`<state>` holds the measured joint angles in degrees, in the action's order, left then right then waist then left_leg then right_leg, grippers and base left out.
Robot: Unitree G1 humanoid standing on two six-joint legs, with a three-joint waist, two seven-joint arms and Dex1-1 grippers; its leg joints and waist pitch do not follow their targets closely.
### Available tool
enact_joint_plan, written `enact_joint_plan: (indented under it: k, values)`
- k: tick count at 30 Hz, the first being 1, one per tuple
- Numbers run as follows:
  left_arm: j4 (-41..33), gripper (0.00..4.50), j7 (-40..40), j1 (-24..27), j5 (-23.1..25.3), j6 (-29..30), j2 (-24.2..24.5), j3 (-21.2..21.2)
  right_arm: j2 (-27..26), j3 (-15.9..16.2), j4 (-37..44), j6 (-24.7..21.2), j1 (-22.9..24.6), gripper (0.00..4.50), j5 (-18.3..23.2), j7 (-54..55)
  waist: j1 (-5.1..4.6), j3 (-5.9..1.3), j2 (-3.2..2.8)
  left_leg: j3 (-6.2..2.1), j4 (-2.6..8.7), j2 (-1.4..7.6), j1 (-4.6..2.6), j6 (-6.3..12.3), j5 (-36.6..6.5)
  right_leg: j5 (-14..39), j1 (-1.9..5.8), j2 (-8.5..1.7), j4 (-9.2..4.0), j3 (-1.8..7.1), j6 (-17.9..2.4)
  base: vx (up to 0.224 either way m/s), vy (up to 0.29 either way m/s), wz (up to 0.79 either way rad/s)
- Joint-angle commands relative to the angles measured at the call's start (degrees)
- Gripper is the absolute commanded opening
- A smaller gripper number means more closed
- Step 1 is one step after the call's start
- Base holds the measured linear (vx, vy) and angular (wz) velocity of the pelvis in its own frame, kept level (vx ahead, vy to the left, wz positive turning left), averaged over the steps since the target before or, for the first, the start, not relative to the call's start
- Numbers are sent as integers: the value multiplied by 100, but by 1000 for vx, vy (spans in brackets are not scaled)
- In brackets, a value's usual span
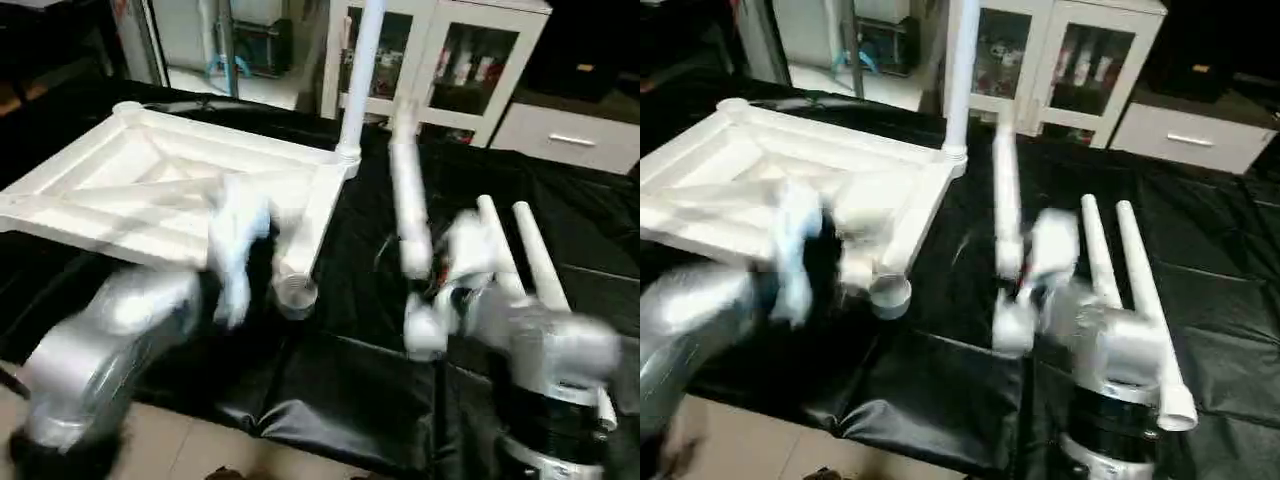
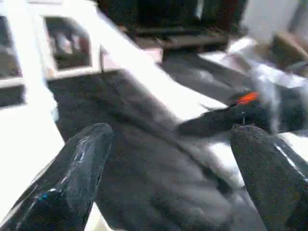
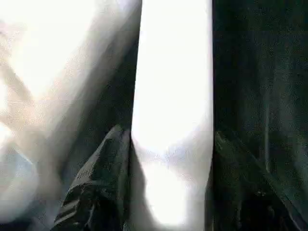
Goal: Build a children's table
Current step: Pick table leg
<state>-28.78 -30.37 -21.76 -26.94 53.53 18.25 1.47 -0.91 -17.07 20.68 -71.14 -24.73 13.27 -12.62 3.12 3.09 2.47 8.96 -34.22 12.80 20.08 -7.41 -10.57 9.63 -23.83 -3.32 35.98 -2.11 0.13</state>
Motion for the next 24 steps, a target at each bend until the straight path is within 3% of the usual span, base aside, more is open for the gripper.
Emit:
enact_joint_plan:
  k: [1, 3, 4, 5, 7, 8, 9, 10, 11, 12, 13, 15, 18, 21, 23, 24]
  values:
    - [121, 450, 205, -232, -304, 187, -233, 232, 140, -78, 350, 238, 51, 185, 361, -479, 13, -341, -56, 74, 395, -118, 11, -329, -1258, 2167, 268, -217, -534, 158, -63, 0, 0, 0]
    - [135, 450, 215, -283, -360, 227, -281, 260, 164, -86, 402, 276, 65, 185, 428, -578, 0, -361, -46, 68, 395, -113, 41, -306, -1049, 1850, 271, -205, -493, 161, -195, 0, 0, 0]
    - [212, 450, 296, -499, -565, 413, -475, 357, 239, -155, 604, 442, 164, 185, 744, -930, -15, -365, -41, 78, 389, -114, 43, -303, -1043, 1778, 276, -197, -482, 164, -235, 0, 0, 0]
    - [258, 450, 344, -609, -642, 472, -564, 401, 245, -214, 703, 571, 221, 185, 921, -1099, 26, -380, -144, 69, 373, -115, 12, -308, -1055, 1690, 265, -209, -467, 163, -293, 0, 0, 0]
    - [431, 450, 469, -869, -871, 594, -828, 550, 265, -304, 881, 880, 366, 185, 1319, -1459, 47, -405, -97, 88, 352, -100, 16, -229, -972, 1226, 279, -199, -466, 162, -483, 0, 0, 0]
    - [505, 450, 501, -962, -949, 613, -913, 595, 261, -305, 954, 924, 398, 185, 1464, -1607, 59, -392, -73, 73, 374, -100, 49, -162, -872, 1044, 322, -201, -429, 152, -633, 0, 0, 0]
    - [552, 450, 509, -1041, -1006, 622, -961, 612, 269, -276, 1007, 931, 415, 185, 1553, -1696, 63, -380, -71, 84, 367, -107, 49, -153, -886, 1101, 314, -200, -446, 155, -639, 0, 0, 0]
    - [599, 450, 485, -1153, -1084, 636, -1014, 610, 238, -239, 1080, 904, 423, 185, 1732, -1836, 54, -376, 20, 98, 366, -107, 49, -107, -928, 1270, 322, -204, -473, 152, -622, 0, 0, 0]
    - [633, 450, 473, -1242, -1151, 650, -1064, 610, 229, -206, 1119, 873, 425, 185, 1864, -1950, 71, -378, -9, 85, 370, -106, 53, -101, -914, 1350, 332, -216, -455, 150, -615, 0, 0, 0]
    - [666, 450, 470, -1320, -1239, 674, -1132, 626, 217, -160, 1150, 870, 435, 185, 1973, -2062, 83, -367, -80, 80, 376, -105, 40, -103, -960, 1457, 313, -219, -468, 151, -602, 0, 0, 0]
    - [666, 450, 470, -1320, -1239, 674, -1132, 626, 217, -160, 1150, 870, 435, 185, 1973, -2062, 70, -363, -56, 84, 367, -106, 38, -101, -1046, 1663, 302, -220, -507, 146, -542, 0, 0, 0]
    - [844, 450, 652, -1588, -1515, 923, -1375, 795, 359, 4, 1156, 976, 492, 185, 2226, -2360, 76, -364, -67, 83, 351, -108, 30, -134, -1157, 1969, 291, -228, -556, 139, -442, 0, 0, 0]
    - [1078, 450, 788, -1863, -1744, 965, -1549, 998, 523, 87, 1053, 1047, 464, 184, 2373, -2542, 95, -355, -26, 77, 357, -120, 51, -95, -1144, 2109, 301, -229, -574, 125, -382, 0, 0, 0]
    - [1133, 450, 809, -1932, -1878, 956, -1594, 1083, 574, 118, 1014, 1083, 461, 184, 2401, -2587, 103, -354, -27, 69, 363, -115, 64, -88, -1098, 2240, 291, -233, -586, 118, -305, 0, 0, 0]
    - [1134, 450, 808, -2007, -2137, 982, -1621, 1225, 701, 186, 956, 1087, 416, 184, 2433, -2670, 106, -372, -58, 65, 358, -111, 64, -115, -991, 2049, 298, -224, -570, 119, -324, 0, 0, 0]
    - [1152, 450, 829, -2036, -2231, 1013, -1653, 1285, 785, 213, 898, 1131, 415, 184, 2485, -2718, 103, -378, -44, 68, 357, -109, 74, -107, -940, 1880, 312, -220, -550, 117, -382, 0, 0, 0]
